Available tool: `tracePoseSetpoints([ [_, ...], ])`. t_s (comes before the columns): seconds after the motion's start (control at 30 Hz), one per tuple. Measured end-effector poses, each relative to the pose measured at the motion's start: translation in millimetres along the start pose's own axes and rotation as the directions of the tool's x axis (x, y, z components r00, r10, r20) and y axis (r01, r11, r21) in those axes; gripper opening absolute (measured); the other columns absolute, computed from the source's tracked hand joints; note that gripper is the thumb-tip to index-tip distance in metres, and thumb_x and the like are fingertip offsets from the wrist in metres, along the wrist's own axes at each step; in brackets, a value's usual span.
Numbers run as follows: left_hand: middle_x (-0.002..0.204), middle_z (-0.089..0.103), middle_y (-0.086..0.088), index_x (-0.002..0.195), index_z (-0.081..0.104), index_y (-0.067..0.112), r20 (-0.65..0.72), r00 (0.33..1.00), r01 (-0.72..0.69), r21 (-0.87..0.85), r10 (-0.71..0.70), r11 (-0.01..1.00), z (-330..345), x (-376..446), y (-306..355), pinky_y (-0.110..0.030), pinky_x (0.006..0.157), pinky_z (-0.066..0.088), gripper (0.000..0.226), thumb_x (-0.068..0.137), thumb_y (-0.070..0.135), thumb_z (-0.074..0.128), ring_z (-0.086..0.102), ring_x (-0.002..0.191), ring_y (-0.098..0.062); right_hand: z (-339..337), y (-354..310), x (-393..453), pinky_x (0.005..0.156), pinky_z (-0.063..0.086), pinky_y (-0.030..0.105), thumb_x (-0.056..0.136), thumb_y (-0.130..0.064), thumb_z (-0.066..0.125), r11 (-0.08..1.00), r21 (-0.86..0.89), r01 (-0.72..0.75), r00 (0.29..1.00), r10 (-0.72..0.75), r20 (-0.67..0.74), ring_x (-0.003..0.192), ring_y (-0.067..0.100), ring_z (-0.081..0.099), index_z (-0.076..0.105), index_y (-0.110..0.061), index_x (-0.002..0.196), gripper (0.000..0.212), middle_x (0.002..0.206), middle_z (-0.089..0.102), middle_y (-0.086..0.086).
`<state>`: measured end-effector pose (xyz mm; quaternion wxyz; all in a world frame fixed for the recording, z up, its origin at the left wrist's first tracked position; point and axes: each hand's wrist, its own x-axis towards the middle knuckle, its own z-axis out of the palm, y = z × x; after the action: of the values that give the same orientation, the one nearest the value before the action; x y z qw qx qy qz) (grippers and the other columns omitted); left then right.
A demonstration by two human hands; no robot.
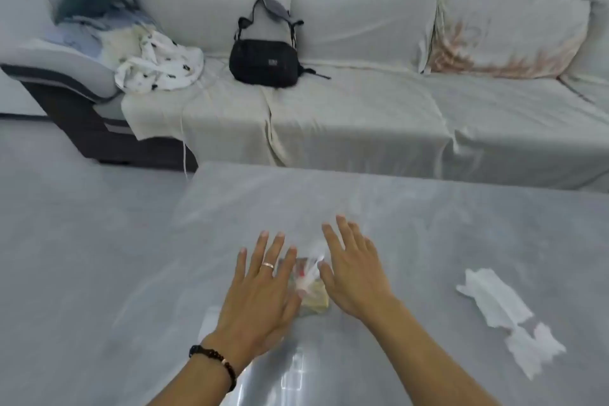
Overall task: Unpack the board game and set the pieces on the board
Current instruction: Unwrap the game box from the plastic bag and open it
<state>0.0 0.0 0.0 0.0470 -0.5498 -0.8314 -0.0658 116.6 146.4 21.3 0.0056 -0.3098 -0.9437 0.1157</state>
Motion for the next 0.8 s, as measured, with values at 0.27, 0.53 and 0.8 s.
tracePoseSetpoints([
  [0.27, 0.159, 0.0, 0.002, 0.153, 0.008, 0.022, 0.211, 0.977, 0.027, -0.133, 0.002, 0.991, 118, -9, -13, -0.046, 0.118, 0.011, 0.076, 0.087, 0.059, 0.014, 0.004, 0.148, -0.025, 110, 16, 6, 0.115, 0.023, 0.037, 0.088, -0.048, 0.026, 0.989, 0.114, 0.093, 0.994, -0.098, 0.04, 0.146, 0.021, 0.016, 0.032, -0.027, 0.145, 0.062, 0.159, 0.017, 0.006],
  [0.53, 0.159, 0.017, 0.0, 0.152, 0.017, 0.022, 0.023, 1.0, -0.003, -0.229, 0.008, 0.973, 143, -2, 1, -0.029, 0.111, 0.029, 0.073, 0.088, 0.058, 0.014, 0.019, 0.145, -0.02, 120, 40, 19, 0.087, 0.046, 0.037, 0.089, -0.026, 0.051, 0.969, 0.219, 0.116, 0.99, -0.096, -0.1, 0.104, 0.023, 0.051, 0.059, -0.022, 0.115, 0.027, 0.126, 0.047, -0.003],
  [0.8, 0.121, 0.044, 0.003, 0.124, 0.043, 0.031, 0.009, 0.996, -0.087, -0.147, 0.09, 0.985, 115, -3, 20, -0.031, 0.067, 0.045, 0.034, 0.098, 0.049, 0.03, 0.048, 0.096, -0.018, 116, 59, -14, 0.083, 0.044, 0.033, 0.089, -0.029, 0.058, 0.954, 0.27, 0.131, 0.986, -0.098, -0.132, 0.096, 0.02, 0.051, 0.06, -0.018, 0.099, 0.015, 0.112, 0.049, -0.004],
])
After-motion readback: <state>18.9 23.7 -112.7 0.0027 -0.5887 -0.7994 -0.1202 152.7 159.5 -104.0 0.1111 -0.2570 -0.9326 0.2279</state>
